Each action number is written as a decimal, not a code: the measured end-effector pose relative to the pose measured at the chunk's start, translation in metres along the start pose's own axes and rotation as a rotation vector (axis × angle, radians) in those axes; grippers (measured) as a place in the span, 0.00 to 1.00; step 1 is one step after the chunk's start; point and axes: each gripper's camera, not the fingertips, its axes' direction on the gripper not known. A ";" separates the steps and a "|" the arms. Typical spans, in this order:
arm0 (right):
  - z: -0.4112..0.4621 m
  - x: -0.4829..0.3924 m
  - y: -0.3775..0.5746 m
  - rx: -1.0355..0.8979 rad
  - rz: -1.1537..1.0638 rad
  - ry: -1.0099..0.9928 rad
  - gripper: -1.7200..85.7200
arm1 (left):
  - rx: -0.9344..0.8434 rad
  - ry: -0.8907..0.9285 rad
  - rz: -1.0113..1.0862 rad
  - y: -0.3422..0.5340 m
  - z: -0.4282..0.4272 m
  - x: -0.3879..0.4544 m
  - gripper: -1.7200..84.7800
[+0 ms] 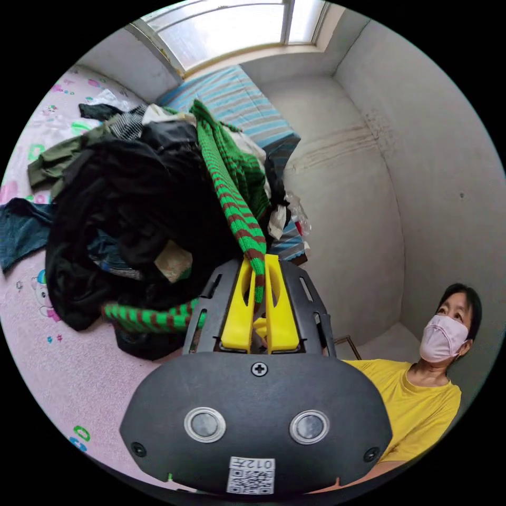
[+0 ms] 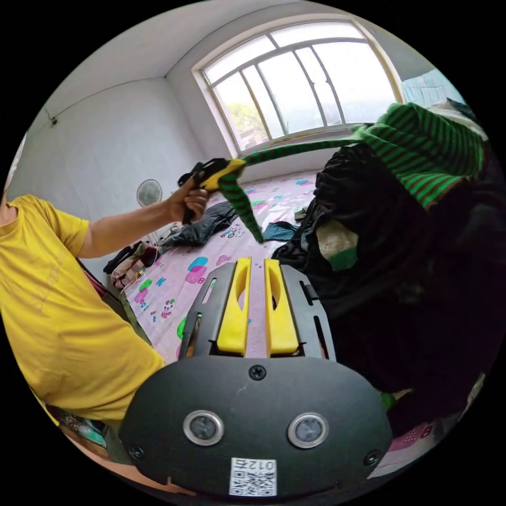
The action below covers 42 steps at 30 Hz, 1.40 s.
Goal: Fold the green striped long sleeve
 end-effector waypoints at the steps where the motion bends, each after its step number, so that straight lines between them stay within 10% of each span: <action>1: 0.003 0.002 -0.002 0.004 0.002 0.005 0.03 | 0.033 -0.022 0.012 0.009 -0.033 0.010 0.08; 15: 0.202 -0.042 -0.054 -0.080 -0.051 -0.089 0.03 | 0.562 -0.382 0.062 0.205 -0.438 0.169 0.09; 26: 0.464 -0.113 -0.073 -0.367 -0.077 -0.188 0.03 | 0.668 -0.843 -0.430 0.381 -0.667 0.160 0.10; 34: 0.686 -0.123 -0.116 -0.486 0.022 -0.217 0.04 | 0.596 -1.147 -0.725 0.419 -0.775 0.143 0.11; 42: 0.899 -0.142 -0.193 -0.630 -0.285 -0.210 0.07 | 0.288 -1.316 -0.503 0.319 -0.794 0.124 0.13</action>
